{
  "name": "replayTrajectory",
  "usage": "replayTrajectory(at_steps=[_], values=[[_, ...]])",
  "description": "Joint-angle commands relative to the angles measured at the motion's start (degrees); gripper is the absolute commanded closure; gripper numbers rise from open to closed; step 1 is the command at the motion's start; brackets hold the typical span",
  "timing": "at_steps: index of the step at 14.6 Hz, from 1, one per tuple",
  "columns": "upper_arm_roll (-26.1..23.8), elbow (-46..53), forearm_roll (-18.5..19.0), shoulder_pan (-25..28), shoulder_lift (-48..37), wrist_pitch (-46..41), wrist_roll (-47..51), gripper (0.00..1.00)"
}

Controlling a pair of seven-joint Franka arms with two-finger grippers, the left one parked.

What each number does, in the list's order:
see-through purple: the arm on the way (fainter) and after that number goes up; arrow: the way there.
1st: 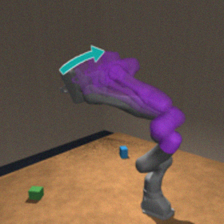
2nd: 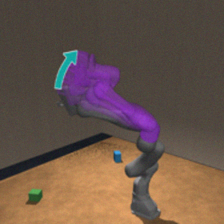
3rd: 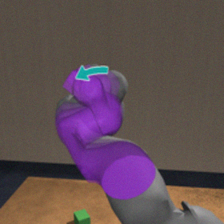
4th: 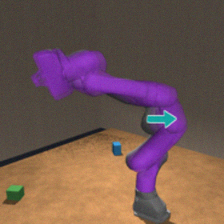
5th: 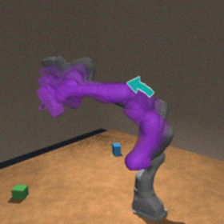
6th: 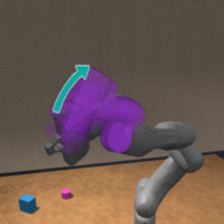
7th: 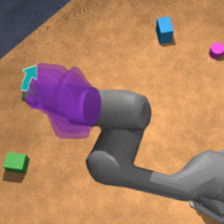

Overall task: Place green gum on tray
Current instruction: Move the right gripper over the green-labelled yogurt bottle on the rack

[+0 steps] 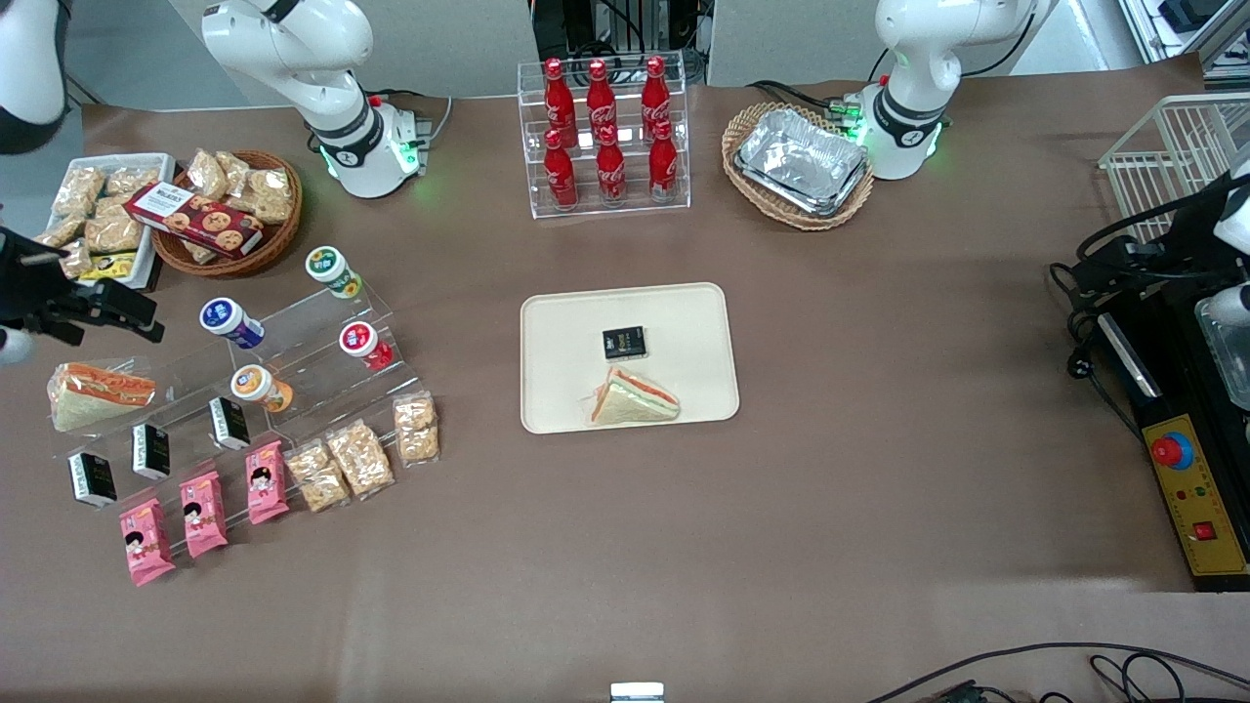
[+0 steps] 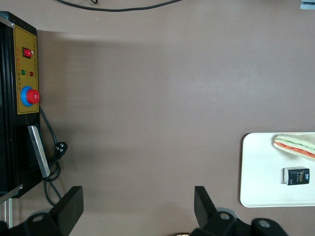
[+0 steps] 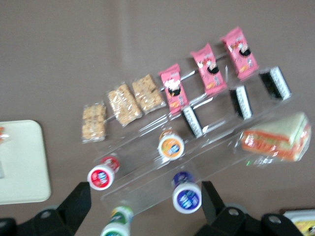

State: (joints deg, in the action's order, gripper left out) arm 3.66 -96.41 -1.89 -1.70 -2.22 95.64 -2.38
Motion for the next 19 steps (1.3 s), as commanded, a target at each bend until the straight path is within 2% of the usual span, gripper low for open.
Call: replayTrajectory(at_steps=[1,4,5,12,19], values=[[-1.1,-15.8,-2.2,0.6,-15.3,0.5,6.7,0.0],[-5.1,-33.5,-2.2,0.7,-33.7,0.7,7.4,0.0],[-6.5,-36.8,-2.2,0.7,-36.9,0.8,7.4,0.0],[-6.9,-39.5,-2.2,1.0,-35.7,1.8,6.8,0.0],[-7.2,-56.9,-2.8,4.8,-30.1,24.9,7.8,0.0]])
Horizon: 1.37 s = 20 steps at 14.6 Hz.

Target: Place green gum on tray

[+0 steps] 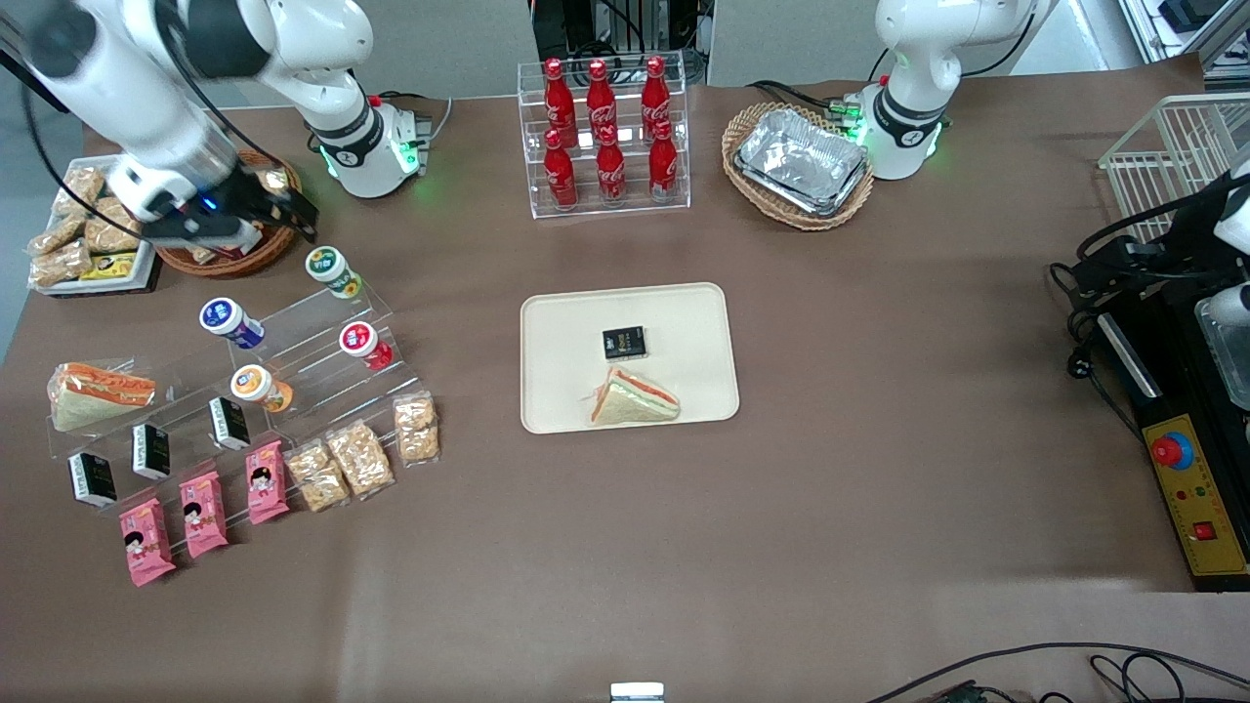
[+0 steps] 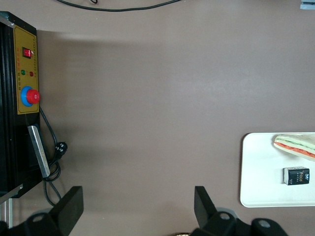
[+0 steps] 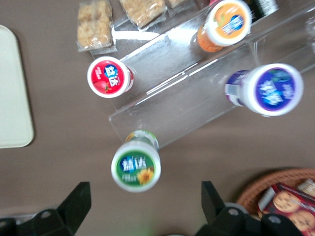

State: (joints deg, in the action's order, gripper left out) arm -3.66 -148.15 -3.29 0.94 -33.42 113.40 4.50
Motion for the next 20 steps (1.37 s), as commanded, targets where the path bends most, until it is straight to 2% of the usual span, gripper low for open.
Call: replayTrajectory(at_steps=[1,12,13,15,17,18,20], values=[[0.1,-5.7,-1.5,2.3,2.2,8.6,1.7,0.0],[0.3,-7.8,-2.0,3.2,6.3,14.2,2.4,0.0],[0.3,-7.8,-2.0,3.2,6.3,14.2,2.4,0.07],[0.3,-7.8,-2.0,3.2,6.3,14.2,2.4,0.39],[0.3,-7.7,-1.9,3.3,6.4,14.1,2.4,0.62],[0.3,-7.7,-1.9,3.3,6.4,14.0,2.4,0.71],[0.3,-7.6,-2.0,3.3,6.4,14.1,2.4,0.75]])
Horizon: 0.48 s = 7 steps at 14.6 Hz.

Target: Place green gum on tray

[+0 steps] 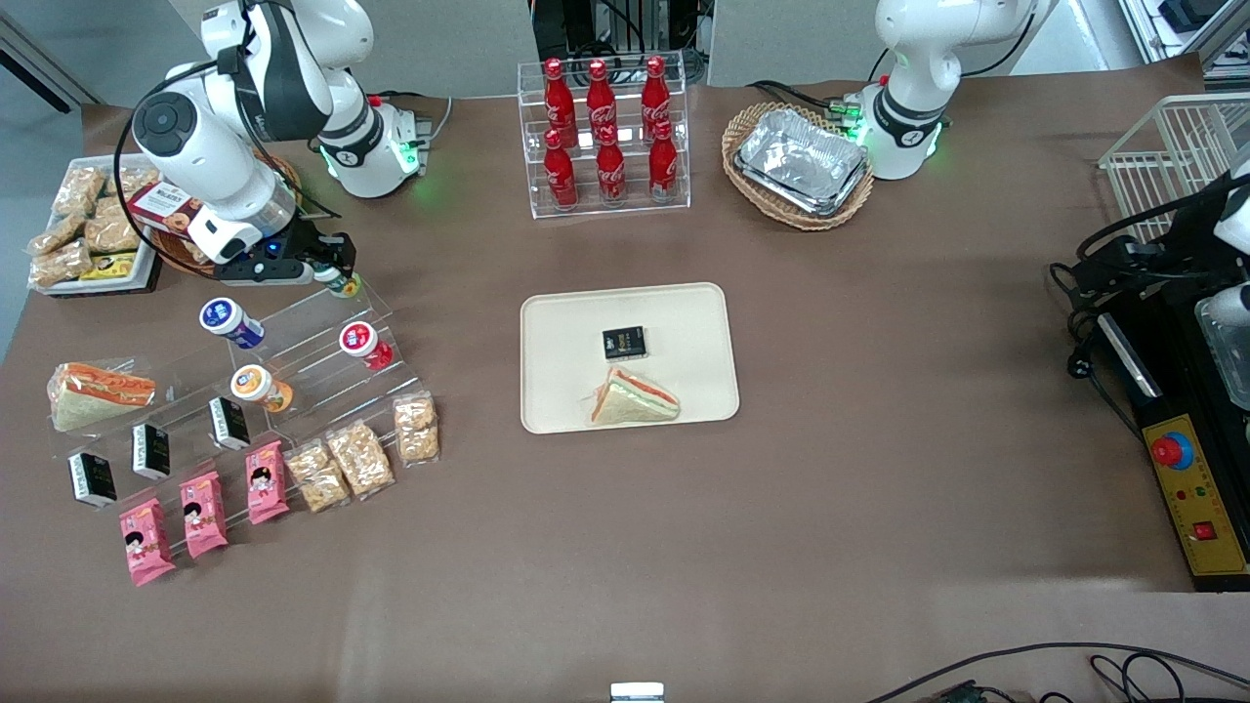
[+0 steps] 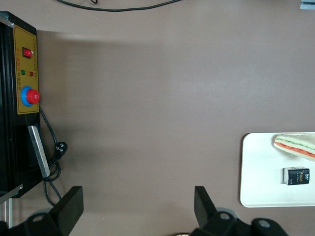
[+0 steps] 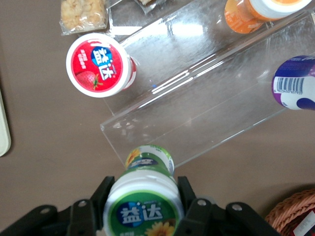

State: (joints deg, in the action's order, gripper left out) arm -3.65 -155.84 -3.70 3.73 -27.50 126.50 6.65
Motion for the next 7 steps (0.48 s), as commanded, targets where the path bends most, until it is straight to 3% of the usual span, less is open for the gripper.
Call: replayTrajectory(at_steps=[1,5,7], values=[[0.3,0.1,-1.5,0.5,0.5,0.9,0.2,0.79],[0.3,0.8,-1.5,0.5,-0.4,-1.3,-0.1,0.8],[0.3,4.3,-1.5,0.5,-3.7,-8.6,-0.4,0.8]])
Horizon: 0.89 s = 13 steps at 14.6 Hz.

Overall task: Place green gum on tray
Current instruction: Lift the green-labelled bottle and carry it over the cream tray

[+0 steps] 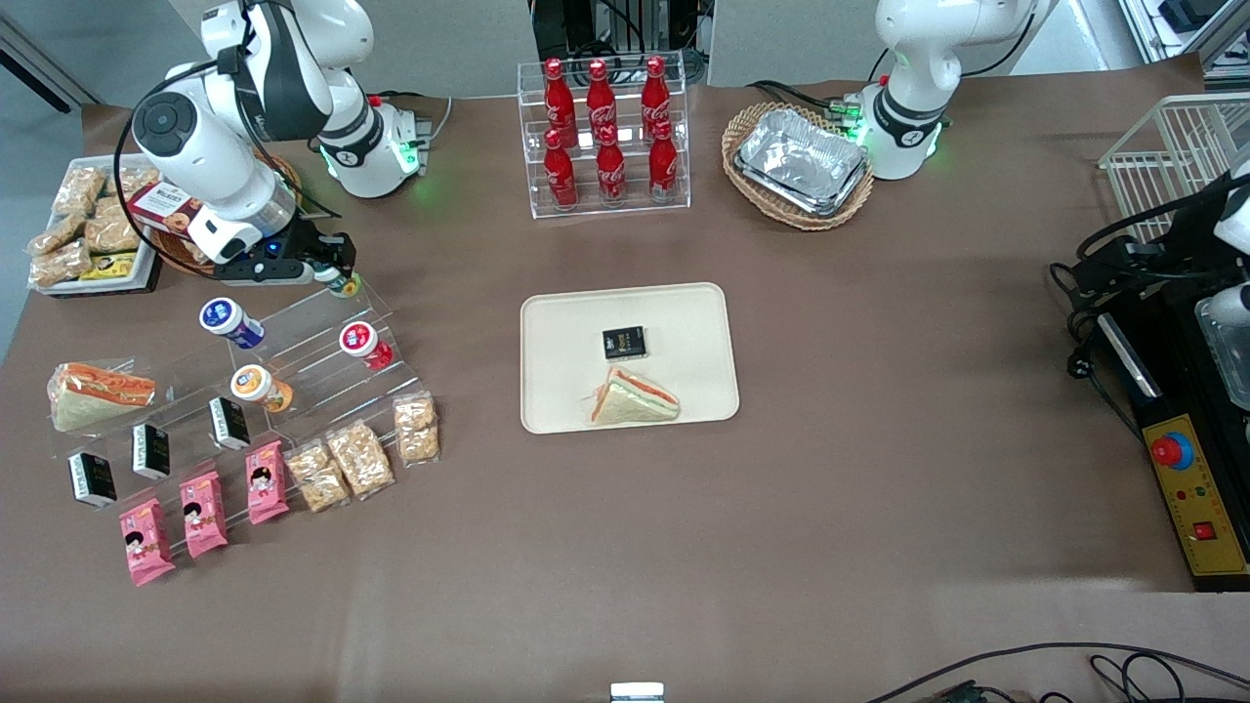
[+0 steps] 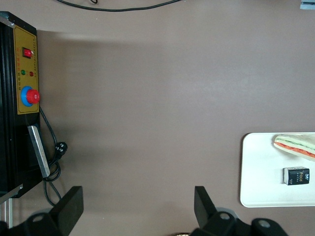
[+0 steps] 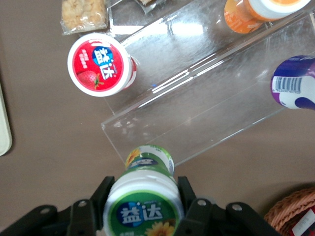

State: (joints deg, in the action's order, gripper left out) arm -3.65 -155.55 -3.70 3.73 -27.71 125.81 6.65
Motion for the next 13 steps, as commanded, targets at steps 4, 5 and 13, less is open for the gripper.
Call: replayTrajectory(at_steps=[4,5,13], values=[[0.3,21.6,-1.5,0.4,-3.7,-28.4,0.2,0.79],[0.1,26.3,-1.6,0.5,-3.3,-32.9,0.4,0.79],[-15.9,48.6,-11.8,1.1,4.5,-45.8,22.0,0.79]])
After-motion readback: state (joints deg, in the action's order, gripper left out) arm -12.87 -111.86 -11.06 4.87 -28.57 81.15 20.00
